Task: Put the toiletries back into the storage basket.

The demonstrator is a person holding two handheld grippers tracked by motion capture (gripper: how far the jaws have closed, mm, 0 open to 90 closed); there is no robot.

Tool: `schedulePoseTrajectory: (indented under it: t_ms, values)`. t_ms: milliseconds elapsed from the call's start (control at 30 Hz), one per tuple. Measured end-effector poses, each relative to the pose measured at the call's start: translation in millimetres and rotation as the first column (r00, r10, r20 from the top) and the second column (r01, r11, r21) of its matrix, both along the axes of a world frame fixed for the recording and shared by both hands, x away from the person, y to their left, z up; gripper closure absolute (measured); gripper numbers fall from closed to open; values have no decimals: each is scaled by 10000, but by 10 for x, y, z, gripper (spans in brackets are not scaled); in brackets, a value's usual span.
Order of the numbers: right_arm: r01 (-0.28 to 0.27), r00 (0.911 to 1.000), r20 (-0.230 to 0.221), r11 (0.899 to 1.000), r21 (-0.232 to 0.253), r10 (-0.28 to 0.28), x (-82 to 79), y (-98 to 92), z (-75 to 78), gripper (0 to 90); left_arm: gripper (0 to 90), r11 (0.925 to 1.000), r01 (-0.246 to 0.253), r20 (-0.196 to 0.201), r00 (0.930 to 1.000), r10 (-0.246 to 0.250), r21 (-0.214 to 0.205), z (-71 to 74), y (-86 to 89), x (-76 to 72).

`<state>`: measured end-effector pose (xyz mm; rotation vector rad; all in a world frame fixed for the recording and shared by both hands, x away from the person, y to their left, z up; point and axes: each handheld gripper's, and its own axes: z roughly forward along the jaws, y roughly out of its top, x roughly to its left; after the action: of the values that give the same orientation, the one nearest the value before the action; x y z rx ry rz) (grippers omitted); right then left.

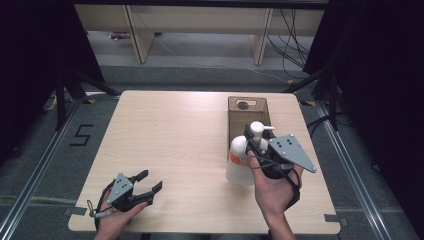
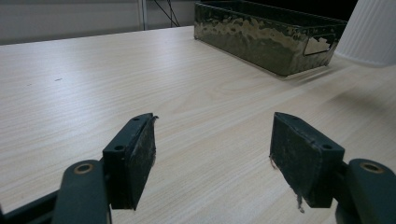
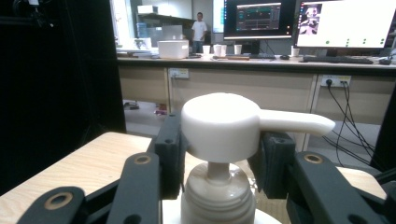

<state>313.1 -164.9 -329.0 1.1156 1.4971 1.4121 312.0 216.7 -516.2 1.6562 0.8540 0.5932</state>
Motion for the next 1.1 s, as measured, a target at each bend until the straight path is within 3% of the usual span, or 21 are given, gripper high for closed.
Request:
schedulePoseTrajectory:
  t_ms: [467, 567, 1100]
  values:
    - [284, 9995, -135, 9995, 169, -282, -7, -93, 22, 601, 306, 10000, 8, 40, 10000, -8, 45, -1, 0, 4]
    - [341, 9994, 55, 9994, 26, -342, 0, -119, 28, 601, 306, 10000, 13, 35, 10000, -13, 28, -1, -2, 2]
    - [538, 9985, 129, 9985, 55, -538, 32, -149, 70, 601, 306, 10000, 21, 46, 10000, -21, -27, -2, -3, 1]
